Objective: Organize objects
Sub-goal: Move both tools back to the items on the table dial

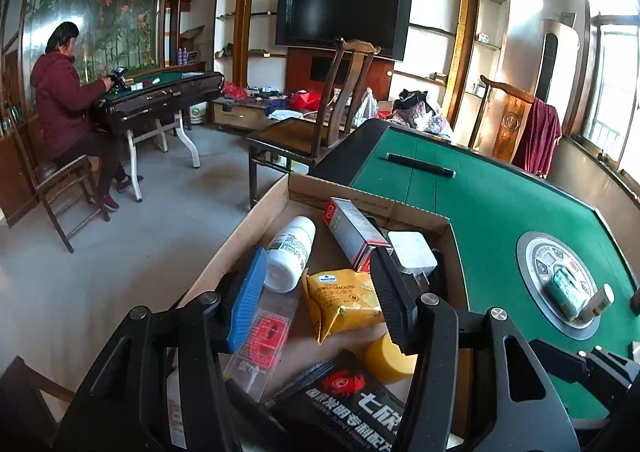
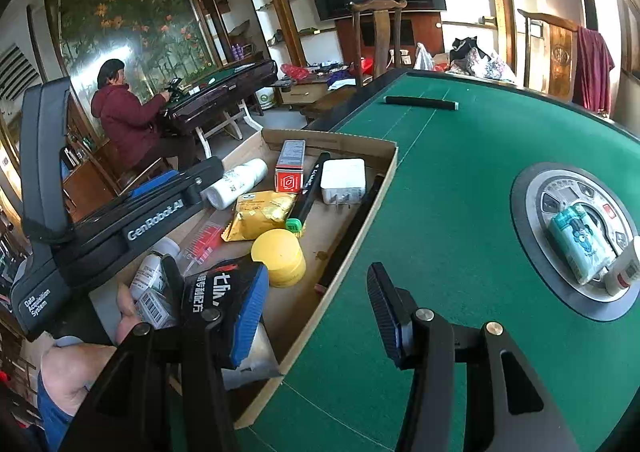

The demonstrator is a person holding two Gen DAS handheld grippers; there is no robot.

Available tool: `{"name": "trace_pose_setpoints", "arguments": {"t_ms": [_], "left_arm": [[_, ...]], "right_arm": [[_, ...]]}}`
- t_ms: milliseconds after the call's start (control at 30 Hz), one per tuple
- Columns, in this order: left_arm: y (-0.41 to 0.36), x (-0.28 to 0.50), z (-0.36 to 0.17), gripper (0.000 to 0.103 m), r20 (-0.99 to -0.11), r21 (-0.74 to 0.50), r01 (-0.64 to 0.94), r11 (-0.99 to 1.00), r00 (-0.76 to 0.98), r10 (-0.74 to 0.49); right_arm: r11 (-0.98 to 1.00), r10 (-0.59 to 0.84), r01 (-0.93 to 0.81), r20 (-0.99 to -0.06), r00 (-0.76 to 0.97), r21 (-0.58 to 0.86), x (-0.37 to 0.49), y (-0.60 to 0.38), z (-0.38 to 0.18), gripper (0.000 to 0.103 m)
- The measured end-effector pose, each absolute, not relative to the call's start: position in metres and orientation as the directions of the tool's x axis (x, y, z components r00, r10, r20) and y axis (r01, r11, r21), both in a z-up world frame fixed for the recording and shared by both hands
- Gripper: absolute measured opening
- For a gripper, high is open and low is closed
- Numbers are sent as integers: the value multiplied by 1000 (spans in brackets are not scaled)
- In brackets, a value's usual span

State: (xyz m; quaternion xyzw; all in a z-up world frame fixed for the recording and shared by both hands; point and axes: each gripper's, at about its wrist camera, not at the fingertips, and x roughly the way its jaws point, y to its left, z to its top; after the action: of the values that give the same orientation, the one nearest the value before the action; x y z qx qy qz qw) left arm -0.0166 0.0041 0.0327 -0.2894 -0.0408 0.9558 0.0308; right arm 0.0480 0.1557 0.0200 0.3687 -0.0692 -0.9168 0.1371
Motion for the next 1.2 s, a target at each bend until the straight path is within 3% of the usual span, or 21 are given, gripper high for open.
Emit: {"name": "trace_pose_setpoints", "arguments": {"t_ms": [67,433,833,967,1200], "left_arm": [[5,-13,34,60,-547,-89,-29,-996,-834,73],[25,7,45,61,-528,-60,-62,-996,-845,85],[105,31,51,61,-548,-20,-240,-971,-810,211],[141,33,44,61,-585,-20,-307,-952,-768,260],[212,3,19,61,-722,-177,-404,-897,-566,397]], "right_arm": [[-954,-298,195,-656,-694,227,51,159,20,52],[-962,-263,152,-636,-725,226,70,183,22,54],[-966,-202,57,-591,-781,254,100,249,30,57],[-969,-152,11,-561,-814,246,114,283,40,57],[-951,-4,-164,-539,-842,263,127,363,39,57]]}}
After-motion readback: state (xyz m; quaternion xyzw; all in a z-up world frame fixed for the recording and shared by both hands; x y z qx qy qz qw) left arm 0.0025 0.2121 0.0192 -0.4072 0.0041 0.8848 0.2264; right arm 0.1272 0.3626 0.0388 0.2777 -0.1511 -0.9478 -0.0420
